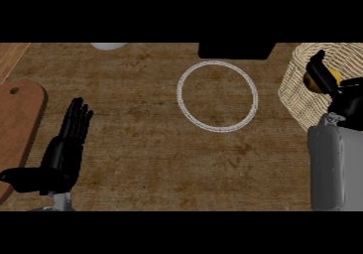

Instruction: Pick the lemon from the placemat and place it in the basket

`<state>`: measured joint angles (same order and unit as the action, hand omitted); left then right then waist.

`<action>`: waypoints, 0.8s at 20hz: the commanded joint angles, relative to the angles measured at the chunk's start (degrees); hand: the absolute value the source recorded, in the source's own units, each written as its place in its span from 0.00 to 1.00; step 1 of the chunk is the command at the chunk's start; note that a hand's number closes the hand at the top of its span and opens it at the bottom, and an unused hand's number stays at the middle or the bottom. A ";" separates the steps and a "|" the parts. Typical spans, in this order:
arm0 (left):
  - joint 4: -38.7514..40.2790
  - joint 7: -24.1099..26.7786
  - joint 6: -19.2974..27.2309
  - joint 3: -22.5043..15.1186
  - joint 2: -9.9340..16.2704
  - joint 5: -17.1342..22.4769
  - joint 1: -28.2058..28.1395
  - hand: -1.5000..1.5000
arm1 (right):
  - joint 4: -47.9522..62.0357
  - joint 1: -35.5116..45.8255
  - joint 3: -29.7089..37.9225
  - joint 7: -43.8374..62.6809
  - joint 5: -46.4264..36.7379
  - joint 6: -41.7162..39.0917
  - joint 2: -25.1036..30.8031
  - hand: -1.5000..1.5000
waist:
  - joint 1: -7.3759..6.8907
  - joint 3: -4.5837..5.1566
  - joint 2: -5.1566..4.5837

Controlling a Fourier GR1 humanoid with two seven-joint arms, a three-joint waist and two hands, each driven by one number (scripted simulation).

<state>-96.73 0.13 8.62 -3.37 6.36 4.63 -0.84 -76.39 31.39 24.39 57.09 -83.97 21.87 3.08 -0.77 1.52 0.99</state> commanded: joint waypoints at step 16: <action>-1.55 -1.85 0.27 -0.66 -0.98 -0.77 0.69 0.50 | -4.42 -6.55 -0.44 -0.81 -6.38 12.97 0.96 0.00 | 0.44 -1.50 -0.96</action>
<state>-96.26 -0.17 9.33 -3.58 5.40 3.41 0.48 -81.13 26.92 23.45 53.08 -84.19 31.17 3.44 -0.82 1.21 0.76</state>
